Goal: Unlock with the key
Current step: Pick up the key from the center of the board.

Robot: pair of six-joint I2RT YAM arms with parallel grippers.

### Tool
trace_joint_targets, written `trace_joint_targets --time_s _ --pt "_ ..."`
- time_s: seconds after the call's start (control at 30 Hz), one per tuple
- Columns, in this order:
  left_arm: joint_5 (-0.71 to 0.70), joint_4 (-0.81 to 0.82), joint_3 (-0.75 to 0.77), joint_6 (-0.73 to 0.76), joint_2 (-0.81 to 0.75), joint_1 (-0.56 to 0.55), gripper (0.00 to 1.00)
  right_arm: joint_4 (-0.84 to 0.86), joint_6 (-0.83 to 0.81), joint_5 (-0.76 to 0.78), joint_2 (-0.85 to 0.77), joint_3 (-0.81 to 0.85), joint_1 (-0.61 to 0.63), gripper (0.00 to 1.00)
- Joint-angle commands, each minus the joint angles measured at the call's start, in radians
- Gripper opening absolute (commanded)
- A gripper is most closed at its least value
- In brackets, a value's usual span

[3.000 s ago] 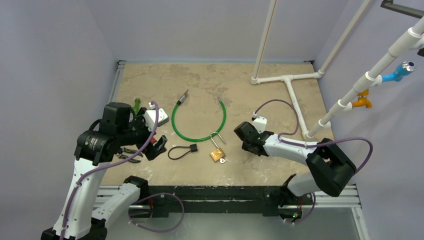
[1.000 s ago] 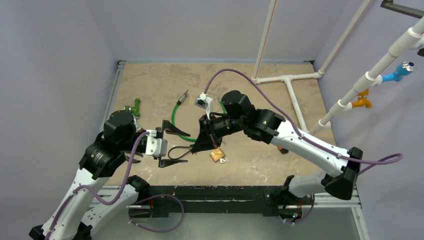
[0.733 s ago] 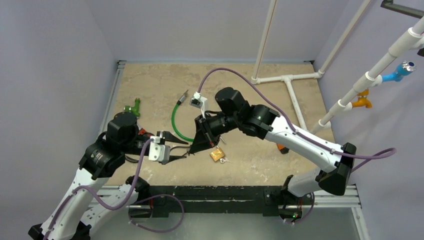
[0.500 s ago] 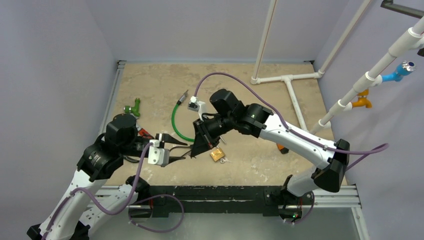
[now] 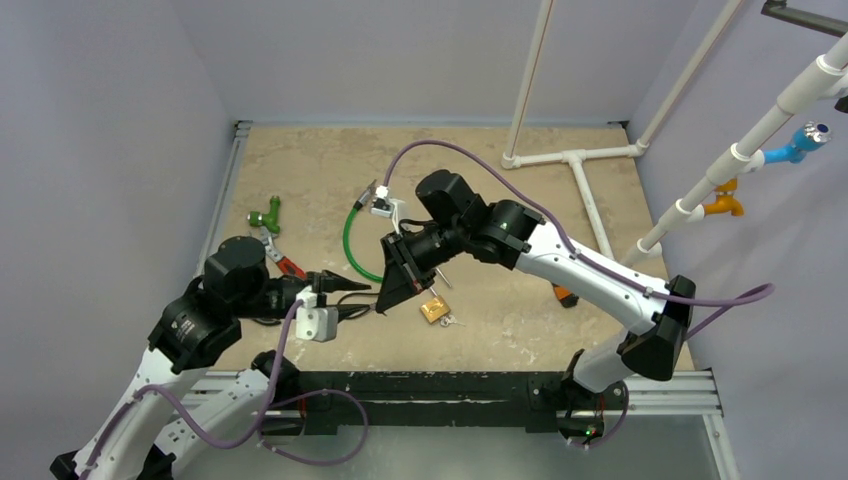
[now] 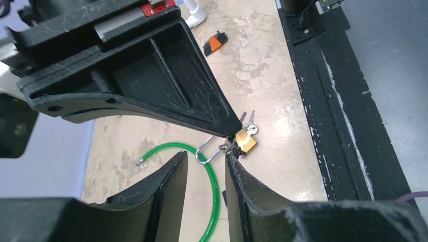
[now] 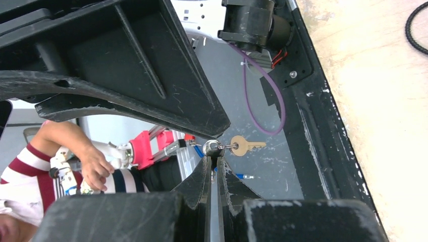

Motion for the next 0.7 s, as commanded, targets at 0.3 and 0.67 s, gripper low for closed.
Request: trace_joint_targets --time_s 0.3,0.67 --pt "0.017 -0.063 0.036 0.098 0.026 -0.057 0.22 -0.021 0.011 -0.069 0.039 0.095 0.001 0.00" --pt "-0.001 -0.047 0.041 0.068 0.027 -0.068 0.00 -0.027 0.005 -0.086 0.053 0.115 0.000 0.00"
